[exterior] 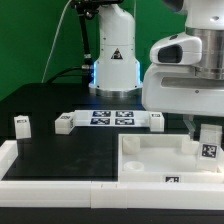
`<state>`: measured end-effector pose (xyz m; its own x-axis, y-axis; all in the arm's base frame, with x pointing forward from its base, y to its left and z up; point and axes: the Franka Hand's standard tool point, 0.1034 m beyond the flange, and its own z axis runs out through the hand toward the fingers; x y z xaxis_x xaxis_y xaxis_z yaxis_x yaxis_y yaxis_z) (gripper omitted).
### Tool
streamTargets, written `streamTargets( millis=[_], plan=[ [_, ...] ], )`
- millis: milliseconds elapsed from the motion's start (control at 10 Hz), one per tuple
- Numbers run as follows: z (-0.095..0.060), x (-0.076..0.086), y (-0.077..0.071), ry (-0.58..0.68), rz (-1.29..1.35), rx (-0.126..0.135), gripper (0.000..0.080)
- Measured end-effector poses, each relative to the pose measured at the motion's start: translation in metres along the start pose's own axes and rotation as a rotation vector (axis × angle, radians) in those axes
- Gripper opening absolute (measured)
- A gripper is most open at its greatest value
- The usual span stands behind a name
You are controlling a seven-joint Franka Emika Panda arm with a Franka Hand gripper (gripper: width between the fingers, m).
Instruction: Assemble one leg
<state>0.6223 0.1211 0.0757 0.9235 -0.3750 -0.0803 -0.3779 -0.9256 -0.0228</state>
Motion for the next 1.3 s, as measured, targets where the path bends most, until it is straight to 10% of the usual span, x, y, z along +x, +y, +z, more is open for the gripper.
streamTargets(
  millis=[900,1100,1300],
  plan=[
    [0.0002,0.0027,0.0031,-0.022,1.037,0.026,0.0291],
    [0.0004,0.0022,0.0024,-0.022,0.955,0.027,0.0553],
    [0.0001,0.0027,0.0024,-0.021,0.875,0.027,0.062]
  ],
)
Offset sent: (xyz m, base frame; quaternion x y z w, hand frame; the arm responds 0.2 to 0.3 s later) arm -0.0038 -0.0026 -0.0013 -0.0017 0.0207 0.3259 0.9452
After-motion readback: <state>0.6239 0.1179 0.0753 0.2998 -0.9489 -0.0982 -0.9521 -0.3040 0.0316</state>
